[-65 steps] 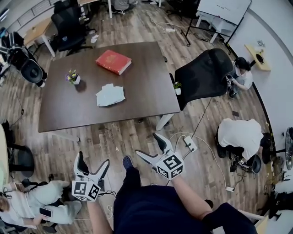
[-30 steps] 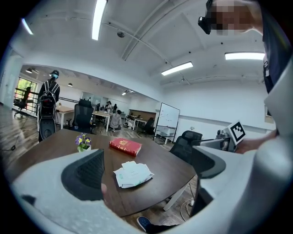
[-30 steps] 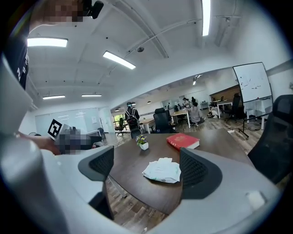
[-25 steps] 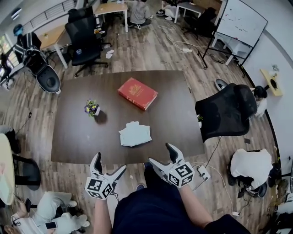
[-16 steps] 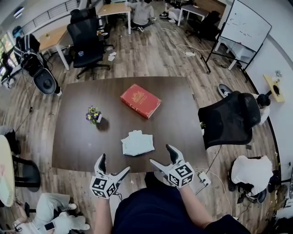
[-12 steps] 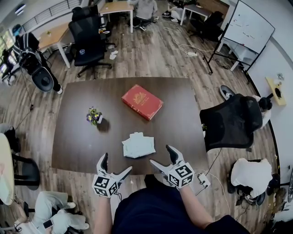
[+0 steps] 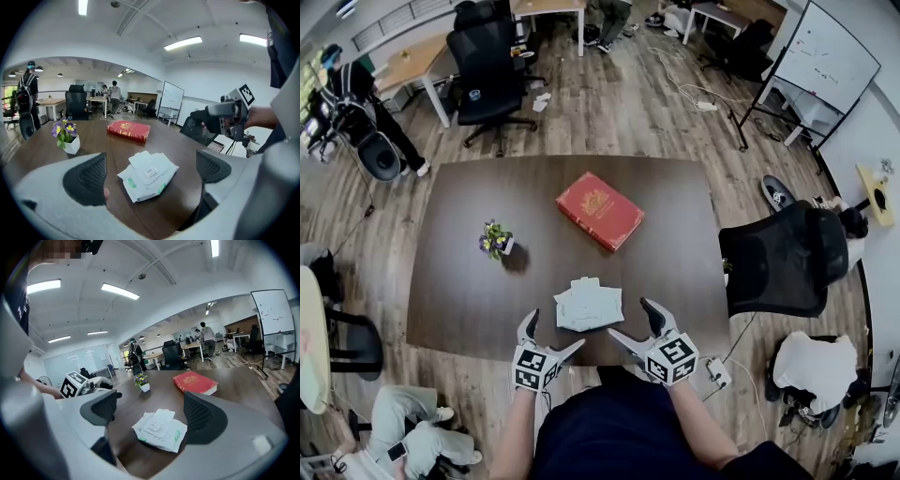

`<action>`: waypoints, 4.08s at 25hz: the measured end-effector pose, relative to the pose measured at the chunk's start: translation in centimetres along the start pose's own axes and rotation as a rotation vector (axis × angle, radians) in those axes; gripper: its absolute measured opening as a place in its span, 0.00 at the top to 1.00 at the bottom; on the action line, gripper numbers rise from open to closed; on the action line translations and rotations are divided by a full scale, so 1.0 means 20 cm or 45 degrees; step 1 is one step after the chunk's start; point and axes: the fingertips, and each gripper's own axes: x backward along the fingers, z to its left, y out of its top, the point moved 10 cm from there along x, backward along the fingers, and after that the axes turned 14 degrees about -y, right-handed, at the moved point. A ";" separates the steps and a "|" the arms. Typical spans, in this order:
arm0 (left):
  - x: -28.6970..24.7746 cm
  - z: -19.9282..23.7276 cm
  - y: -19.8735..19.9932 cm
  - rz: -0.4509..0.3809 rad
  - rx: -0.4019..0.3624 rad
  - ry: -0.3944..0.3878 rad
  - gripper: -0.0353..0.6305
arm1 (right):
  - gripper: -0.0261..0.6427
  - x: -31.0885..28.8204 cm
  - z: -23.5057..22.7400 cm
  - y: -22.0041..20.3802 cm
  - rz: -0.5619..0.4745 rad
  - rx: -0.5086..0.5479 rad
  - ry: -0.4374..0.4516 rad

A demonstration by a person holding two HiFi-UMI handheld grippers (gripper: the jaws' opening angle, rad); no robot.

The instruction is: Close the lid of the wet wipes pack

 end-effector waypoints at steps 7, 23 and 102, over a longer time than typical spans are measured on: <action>-0.24 0.09 -0.11 0.186 -0.019 -0.050 0.07 | 0.27 -0.10 -0.04 -0.01 0.047 0.011 0.032; -0.59 0.24 -0.35 0.476 0.033 -0.020 0.09 | 0.28 -0.23 -0.15 -0.01 0.131 0.035 0.099; -0.68 0.31 -0.43 0.573 0.138 -0.012 0.12 | 0.64 -0.87 0.00 -0.44 0.757 0.374 0.636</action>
